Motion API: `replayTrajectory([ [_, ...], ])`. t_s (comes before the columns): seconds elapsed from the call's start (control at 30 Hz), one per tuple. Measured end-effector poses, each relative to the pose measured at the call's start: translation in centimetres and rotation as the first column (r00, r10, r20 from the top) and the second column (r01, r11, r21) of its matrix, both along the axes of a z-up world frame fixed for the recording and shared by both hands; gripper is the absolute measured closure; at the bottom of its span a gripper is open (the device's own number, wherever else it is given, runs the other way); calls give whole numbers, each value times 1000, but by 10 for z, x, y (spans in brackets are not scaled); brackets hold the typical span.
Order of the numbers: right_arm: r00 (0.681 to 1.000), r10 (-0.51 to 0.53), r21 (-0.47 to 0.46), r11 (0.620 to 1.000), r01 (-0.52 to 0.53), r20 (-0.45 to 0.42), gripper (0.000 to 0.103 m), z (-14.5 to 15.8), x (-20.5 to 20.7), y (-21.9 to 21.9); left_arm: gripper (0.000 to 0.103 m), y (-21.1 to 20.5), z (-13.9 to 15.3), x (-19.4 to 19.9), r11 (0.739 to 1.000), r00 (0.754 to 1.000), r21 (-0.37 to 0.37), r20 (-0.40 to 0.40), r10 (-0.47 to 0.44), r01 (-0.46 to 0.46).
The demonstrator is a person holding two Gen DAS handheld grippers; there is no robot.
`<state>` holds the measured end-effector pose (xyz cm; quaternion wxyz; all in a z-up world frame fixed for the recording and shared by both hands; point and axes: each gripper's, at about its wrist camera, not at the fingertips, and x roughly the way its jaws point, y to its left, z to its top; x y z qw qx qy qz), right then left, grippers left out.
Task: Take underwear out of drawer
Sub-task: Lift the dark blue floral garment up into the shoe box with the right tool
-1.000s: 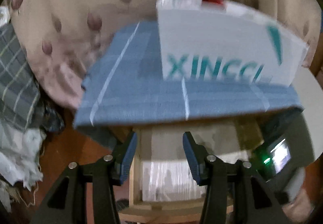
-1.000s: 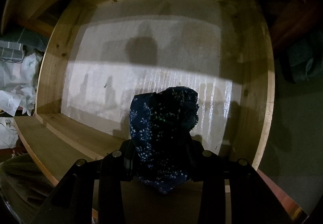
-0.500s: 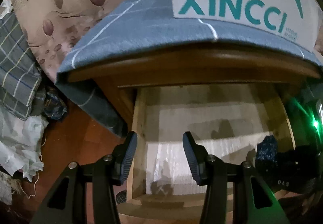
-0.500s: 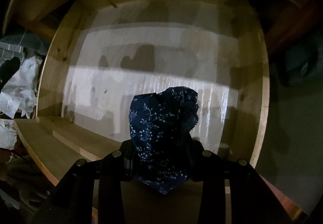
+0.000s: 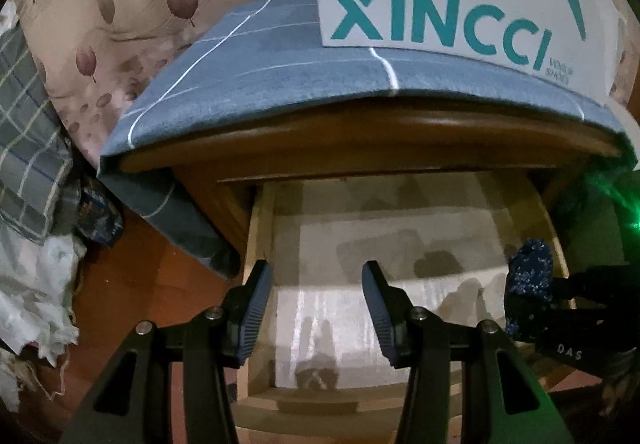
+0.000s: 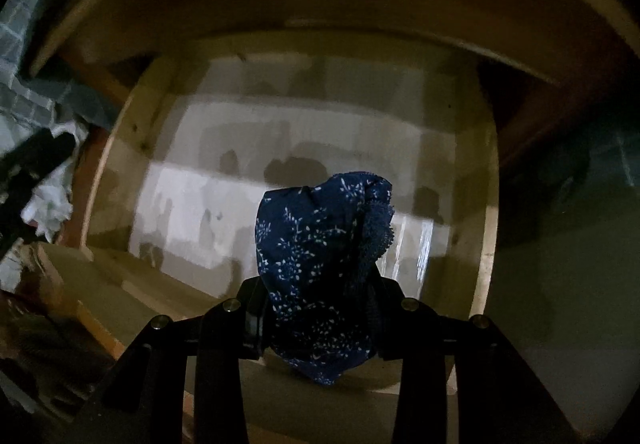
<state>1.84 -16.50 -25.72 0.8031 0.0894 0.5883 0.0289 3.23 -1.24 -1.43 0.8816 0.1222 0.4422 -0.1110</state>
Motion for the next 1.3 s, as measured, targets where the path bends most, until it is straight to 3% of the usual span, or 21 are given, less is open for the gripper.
replayTrajectory([
  [0.33,995,-76,80,994,72,57,67,29,-16,-12,55,-1,-1,3,1000,999,-2,-30,9,-9],
  [0.73,992,-64,61,996,58,109,67,86,-43,-6,55,-1,-4,2,1000,999,-3,-44,6,-6],
  [1.3,963,-46,13,999,44,267,67,214,-36,-18,55,-1,-4,-1,1000,999,-4,-53,-7,7],
])
